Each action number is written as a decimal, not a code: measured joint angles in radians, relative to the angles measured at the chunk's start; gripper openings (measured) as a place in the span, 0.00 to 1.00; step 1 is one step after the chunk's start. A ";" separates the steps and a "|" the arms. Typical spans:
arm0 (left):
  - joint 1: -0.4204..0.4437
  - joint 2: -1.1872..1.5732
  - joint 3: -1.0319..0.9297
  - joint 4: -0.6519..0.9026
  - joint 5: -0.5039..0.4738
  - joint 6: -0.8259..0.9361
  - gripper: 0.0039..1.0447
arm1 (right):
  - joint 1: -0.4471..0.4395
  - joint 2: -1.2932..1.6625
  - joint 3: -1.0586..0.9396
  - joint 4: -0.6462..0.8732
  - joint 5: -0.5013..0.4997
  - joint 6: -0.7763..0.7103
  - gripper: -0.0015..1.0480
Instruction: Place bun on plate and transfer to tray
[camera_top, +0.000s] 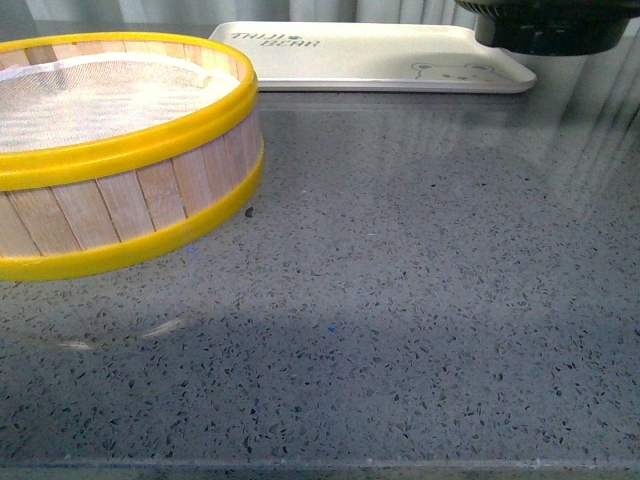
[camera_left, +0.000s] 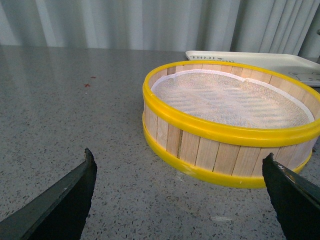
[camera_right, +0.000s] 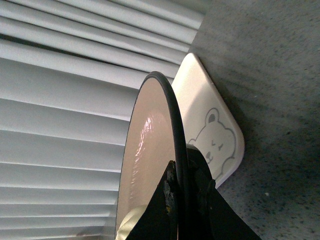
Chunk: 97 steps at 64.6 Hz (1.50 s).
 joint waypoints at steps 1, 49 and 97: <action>0.000 0.000 0.000 0.000 0.000 0.000 0.94 | 0.003 0.006 0.011 -0.007 0.003 0.000 0.02; 0.000 0.000 0.000 0.000 0.000 0.000 0.94 | 0.038 0.279 0.344 -0.122 0.057 -0.043 0.02; 0.000 0.000 0.000 0.000 0.000 0.000 0.94 | 0.080 0.503 0.662 -0.233 0.068 -0.060 0.02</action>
